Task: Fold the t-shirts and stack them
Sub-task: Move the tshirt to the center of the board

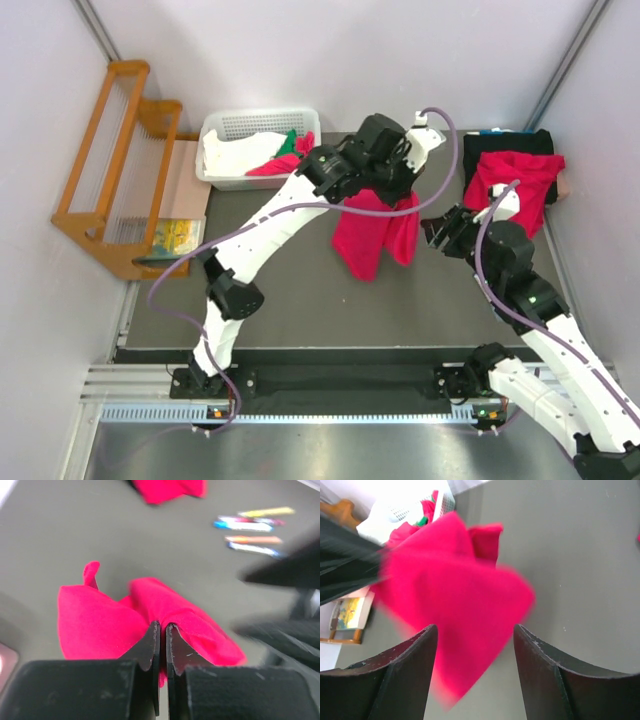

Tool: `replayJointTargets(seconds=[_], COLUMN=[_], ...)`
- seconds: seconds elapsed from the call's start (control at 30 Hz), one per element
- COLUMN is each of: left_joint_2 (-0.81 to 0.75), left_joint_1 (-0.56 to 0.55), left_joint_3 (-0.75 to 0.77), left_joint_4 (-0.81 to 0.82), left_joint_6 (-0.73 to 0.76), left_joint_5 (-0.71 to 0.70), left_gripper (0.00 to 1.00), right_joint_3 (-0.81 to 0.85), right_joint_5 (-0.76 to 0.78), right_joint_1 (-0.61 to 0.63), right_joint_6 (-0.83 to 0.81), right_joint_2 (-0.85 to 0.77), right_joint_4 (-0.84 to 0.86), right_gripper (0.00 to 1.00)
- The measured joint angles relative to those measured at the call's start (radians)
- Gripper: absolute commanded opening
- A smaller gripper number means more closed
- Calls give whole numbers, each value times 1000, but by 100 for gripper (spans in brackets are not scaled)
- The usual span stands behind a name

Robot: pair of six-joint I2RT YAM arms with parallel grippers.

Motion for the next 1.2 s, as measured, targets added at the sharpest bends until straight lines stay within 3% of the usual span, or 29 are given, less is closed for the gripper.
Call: replayJointTargets(seconds=[0.23,0.5,0.67,0.77,0.9,1.1,1.13,1.17,1.2], left_joint_2=[164,209,200,127,-73,-415,-480,-559,-613], left_joint_1=[-24,-183,-146,-116,-19,401,460,507,518], left_joint_3=[161,237,219,84,-231,-653,-729,-816,-868], left_joint_4=[70,159,171,163,140,129,130,116,97], left_joint_6=[-6,27,39,41,14,-13,-13,-9,-3], left_joint_5=[-171,-273,-281,-278,-193,-56,-50,-42,-29], left_gripper=[0,0,0,0,0,0,3,32,53], right_joint_3=[-5,-25,-39,-39,-39,-34,-30,-28,-24], right_joint_5=[1,-43,-74,-87,-89,-88,-88,-87,-85], right_joint_1=[0,0,0,0,0,0,0,0,0], right_joint_6=[0,2,11,14,14,1,-2,-3,-4], right_joint_2=[-56,-70,-63,-48,-34,-16,-7,2,10], right_joint_4=[-3,7,25,26,20,14,11,11,10], right_gripper=[62,61,60,60,61,61,61,61,61])
